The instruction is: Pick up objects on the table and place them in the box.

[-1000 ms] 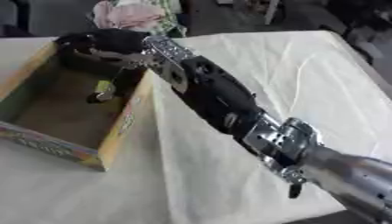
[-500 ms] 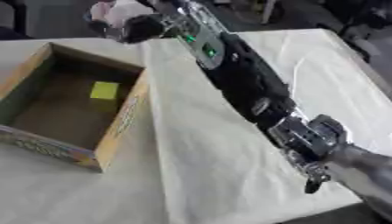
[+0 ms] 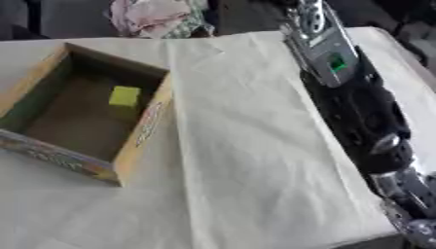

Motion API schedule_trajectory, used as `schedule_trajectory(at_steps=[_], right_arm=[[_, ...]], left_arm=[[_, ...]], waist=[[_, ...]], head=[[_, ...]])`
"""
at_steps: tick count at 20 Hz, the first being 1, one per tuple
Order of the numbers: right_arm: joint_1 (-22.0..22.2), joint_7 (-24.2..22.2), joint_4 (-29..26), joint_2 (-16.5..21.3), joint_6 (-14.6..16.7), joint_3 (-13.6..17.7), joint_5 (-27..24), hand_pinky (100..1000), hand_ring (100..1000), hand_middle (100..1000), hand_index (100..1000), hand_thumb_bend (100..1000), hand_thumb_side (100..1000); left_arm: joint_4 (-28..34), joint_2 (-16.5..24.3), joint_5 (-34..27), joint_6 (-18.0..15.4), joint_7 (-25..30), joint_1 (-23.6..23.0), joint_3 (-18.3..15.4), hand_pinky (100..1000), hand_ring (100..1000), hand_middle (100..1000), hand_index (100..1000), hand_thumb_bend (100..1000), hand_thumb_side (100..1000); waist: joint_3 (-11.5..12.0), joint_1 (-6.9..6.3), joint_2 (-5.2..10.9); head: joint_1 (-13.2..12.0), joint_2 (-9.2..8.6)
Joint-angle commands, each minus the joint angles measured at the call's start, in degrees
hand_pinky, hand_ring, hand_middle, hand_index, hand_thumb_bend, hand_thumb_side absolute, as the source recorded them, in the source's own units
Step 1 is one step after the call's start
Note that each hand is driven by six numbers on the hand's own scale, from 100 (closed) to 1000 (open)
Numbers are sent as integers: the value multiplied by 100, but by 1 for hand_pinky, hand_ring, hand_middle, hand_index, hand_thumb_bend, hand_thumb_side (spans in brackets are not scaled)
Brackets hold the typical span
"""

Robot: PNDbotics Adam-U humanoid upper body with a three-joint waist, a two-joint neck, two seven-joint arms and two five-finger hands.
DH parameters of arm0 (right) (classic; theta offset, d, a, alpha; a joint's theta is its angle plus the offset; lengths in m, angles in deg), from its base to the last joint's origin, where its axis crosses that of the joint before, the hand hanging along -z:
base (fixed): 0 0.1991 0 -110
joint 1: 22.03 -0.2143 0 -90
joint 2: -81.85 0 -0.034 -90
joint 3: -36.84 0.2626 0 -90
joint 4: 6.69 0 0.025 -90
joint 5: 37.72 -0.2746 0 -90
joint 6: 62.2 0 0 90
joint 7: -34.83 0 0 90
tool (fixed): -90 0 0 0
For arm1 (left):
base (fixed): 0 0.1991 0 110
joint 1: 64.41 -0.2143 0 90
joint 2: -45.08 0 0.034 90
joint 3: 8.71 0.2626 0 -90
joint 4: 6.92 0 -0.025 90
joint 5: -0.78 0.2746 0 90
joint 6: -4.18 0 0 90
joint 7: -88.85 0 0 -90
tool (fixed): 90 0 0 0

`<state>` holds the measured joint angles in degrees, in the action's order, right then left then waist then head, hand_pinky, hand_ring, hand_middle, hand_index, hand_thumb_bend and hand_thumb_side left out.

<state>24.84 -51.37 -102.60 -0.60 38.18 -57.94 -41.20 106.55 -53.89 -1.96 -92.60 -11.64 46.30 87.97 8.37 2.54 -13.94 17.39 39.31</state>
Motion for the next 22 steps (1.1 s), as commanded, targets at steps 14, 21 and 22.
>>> schedule_trajectory(at_steps=[14,21,22], right_arm=[[1260,-461,-1442,-443,-118,109,-188,825,822,894,927,100,515],[1514,-490,-1514,-628,-142,107,-153,826,820,890,925,100,521],[1525,-499,-1530,-639,-142,105,-151,825,820,889,925,100,522]], left_arm=[[112,89,182,208,19,-226,-16,510,855,793,802,407,882],[111,64,217,279,122,-284,43,506,855,792,802,404,889],[111,61,217,289,140,-289,53,505,854,791,803,403,891]], waist=[[-429,-154,-15],[-421,-147,-30],[-405,-146,-33]], head=[[-1631,143],[-1756,252],[-1760,263]])
